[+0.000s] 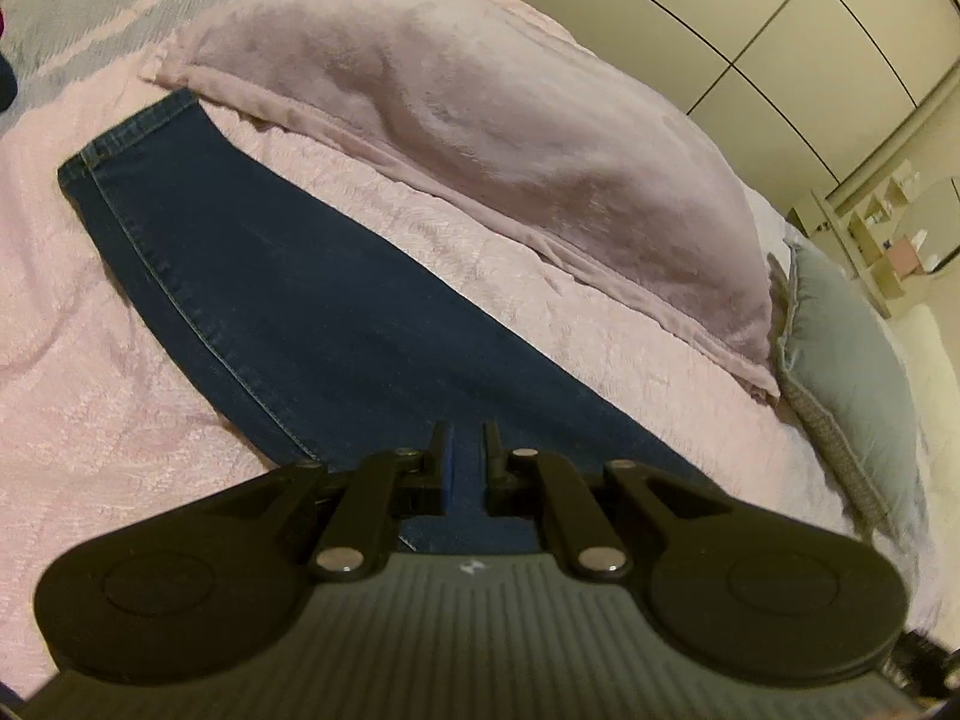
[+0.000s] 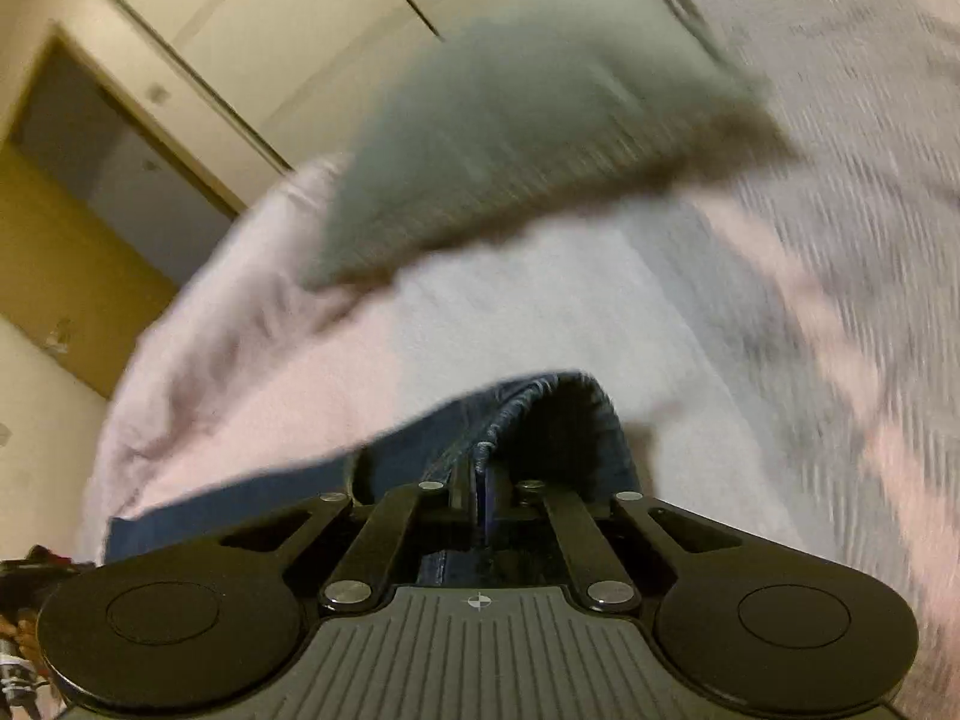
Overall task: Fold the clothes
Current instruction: 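Pull the jeans leg with the left gripper to straighten the jeans, then open the left gripper to release the leg while the right gripper holds the waistband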
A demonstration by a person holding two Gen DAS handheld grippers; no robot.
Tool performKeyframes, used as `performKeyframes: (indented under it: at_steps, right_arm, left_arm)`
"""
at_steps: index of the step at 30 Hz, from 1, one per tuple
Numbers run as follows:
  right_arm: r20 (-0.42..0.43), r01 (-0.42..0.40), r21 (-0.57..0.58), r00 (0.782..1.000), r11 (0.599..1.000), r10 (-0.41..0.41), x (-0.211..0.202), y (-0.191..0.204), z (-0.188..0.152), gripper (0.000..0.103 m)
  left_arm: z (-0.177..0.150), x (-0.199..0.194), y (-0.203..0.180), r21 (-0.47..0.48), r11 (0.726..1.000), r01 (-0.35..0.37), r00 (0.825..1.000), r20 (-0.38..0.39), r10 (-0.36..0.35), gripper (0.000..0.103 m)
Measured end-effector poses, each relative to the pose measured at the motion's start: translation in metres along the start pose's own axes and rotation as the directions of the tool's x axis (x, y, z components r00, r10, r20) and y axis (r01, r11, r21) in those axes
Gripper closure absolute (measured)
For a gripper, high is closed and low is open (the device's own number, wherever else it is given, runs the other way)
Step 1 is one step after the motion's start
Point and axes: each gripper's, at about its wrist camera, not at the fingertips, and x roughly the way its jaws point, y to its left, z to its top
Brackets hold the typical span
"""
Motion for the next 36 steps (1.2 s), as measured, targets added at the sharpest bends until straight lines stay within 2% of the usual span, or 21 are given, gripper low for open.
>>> performKeyframes:
  at_steps: [2, 5, 6, 8, 11, 12, 13, 18, 21, 24, 30, 35, 36]
  right_arm:
    - [0.012, 0.049, -0.027, 0.999, 0.998, -0.048, 0.001, -0.005, 0.000, 0.103]
    - [-0.119, 0.164, 0.034, 0.980, 0.986, -0.159, 0.044, -0.033, -0.015, 0.102]
    - [-0.137, 0.178, 0.054, 0.976, 0.983, -0.169, 0.051, -0.037, -0.018, 0.100]
    - [-0.122, 0.158, 0.134, 0.982, 0.978, -0.142, 0.043, -0.038, -0.014, 0.094]
    - [-0.105, 0.097, 0.172, 0.991, 0.980, -0.079, 0.008, -0.039, -0.013, 0.074]
    - [-0.100, 0.076, 0.182, 0.993, 0.980, -0.058, -0.004, -0.040, -0.013, 0.062]
    - [-0.110, 0.052, 0.187, 0.993, 0.981, -0.032, -0.016, -0.041, -0.017, 0.057]
    - [-0.207, -0.034, 0.195, 0.975, 0.980, 0.075, -0.050, -0.046, -0.046, 0.057]
    - [-0.237, -0.081, 0.226, 0.962, 0.971, 0.136, -0.041, -0.050, -0.059, 0.057]
    - [-0.255, -0.077, 0.234, 0.957, 0.969, 0.137, -0.028, -0.054, -0.064, 0.057]
    - [-0.286, -0.097, 0.320, 0.938, 0.942, 0.194, -0.031, -0.055, -0.076, 0.060]
    - [-0.248, -0.092, 0.376, 0.949, 0.922, 0.197, -0.029, -0.058, -0.077, 0.061]
    - [-0.240, -0.083, 0.353, 0.955, 0.932, 0.176, -0.026, -0.053, -0.073, 0.087]
  left_arm:
    - [-0.007, 0.003, -0.002, 0.000, 1.000, -0.022, 1.000, -0.006, 0.022, 0.100]
    - [-0.020, 0.013, -0.005, -0.028, 0.999, -0.027, 0.999, -0.046, 0.026, 0.100]
    - [-0.023, 0.014, -0.008, -0.025, 0.999, -0.026, 0.998, -0.055, 0.024, 0.100]
    - [-0.029, 0.014, -0.013, -0.008, 1.000, -0.012, 0.998, -0.067, 0.012, 0.100]
    - [-0.033, 0.013, -0.015, -0.003, 1.000, -0.008, 0.997, -0.074, 0.007, 0.100]
    - [-0.035, 0.012, -0.014, -0.007, 1.000, -0.008, 0.997, -0.075, 0.008, 0.100]
    - [-0.035, 0.010, -0.013, -0.022, 1.000, -0.008, 0.997, -0.074, 0.007, 0.100]
    - [-0.041, 0.001, -0.006, -0.067, 0.998, -0.005, 0.997, -0.083, -0.001, 0.099]
    - [-0.045, -0.003, -0.002, -0.071, 0.997, -0.016, 0.996, -0.094, 0.009, 0.099]
    - [-0.049, -0.011, 0.003, -0.084, 0.996, -0.022, 0.995, -0.095, 0.014, 0.099]
    - [-0.055, -0.025, 0.014, -0.120, 0.992, -0.039, 0.996, -0.088, 0.029, 0.100]
    - [-0.059, -0.031, 0.022, -0.145, 0.988, -0.047, 0.995, -0.092, 0.033, 0.100]
    - [-0.060, -0.030, 0.023, -0.147, 0.988, -0.047, 0.995, -0.095, 0.034, 0.099]
